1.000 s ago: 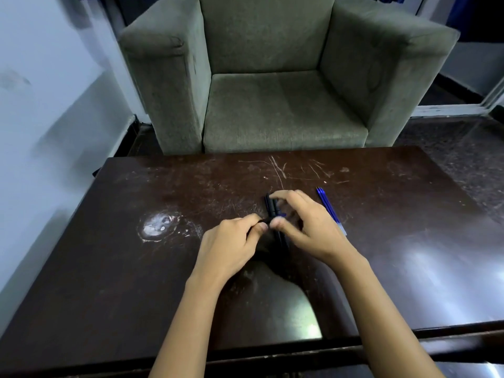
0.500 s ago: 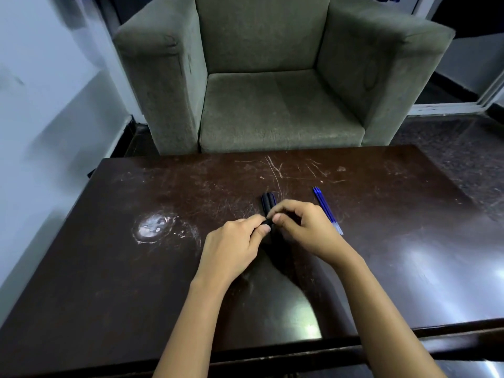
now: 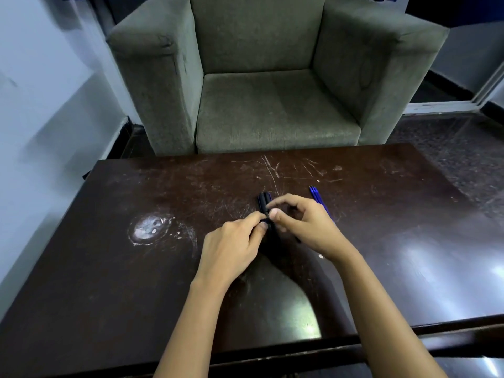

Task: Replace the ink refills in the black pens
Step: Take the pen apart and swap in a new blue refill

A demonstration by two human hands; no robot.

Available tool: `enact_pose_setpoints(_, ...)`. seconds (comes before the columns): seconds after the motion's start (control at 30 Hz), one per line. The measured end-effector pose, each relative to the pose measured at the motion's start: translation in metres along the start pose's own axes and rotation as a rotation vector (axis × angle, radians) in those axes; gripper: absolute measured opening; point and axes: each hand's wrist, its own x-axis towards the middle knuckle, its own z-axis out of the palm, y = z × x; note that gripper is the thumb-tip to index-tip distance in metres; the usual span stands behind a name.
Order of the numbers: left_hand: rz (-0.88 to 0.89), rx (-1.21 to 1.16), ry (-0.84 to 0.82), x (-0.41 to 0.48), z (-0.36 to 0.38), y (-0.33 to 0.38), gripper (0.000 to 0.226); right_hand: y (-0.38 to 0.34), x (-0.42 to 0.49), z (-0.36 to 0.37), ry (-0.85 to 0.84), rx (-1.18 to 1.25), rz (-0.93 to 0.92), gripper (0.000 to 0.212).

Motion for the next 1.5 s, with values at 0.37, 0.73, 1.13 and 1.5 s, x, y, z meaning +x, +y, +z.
enact_pose_setpoints(0.37,-0.049,-0.089,0.034,0.001,0.004,0.002,0.02,0.003,0.002,-0.007,0.11,0.073,-0.015,0.029)
enact_pose_setpoints(0.73,-0.248,-0.394,0.097,0.006,0.004,-0.001,0.024,0.008,0.002,-0.01,0.597,-0.047,0.157,0.016)
enact_pose_setpoints(1.13,-0.36,-0.72,0.1,0.011,0.01,0.007,0.026,0.009,-0.001,0.011,0.227,-0.497,0.286,0.014)
enact_pose_setpoints(1.5,-0.333,-0.874,-0.006,0.011,0.01,0.019,0.025,-0.021,0.008,0.03,0.227,0.468,0.34,0.01)
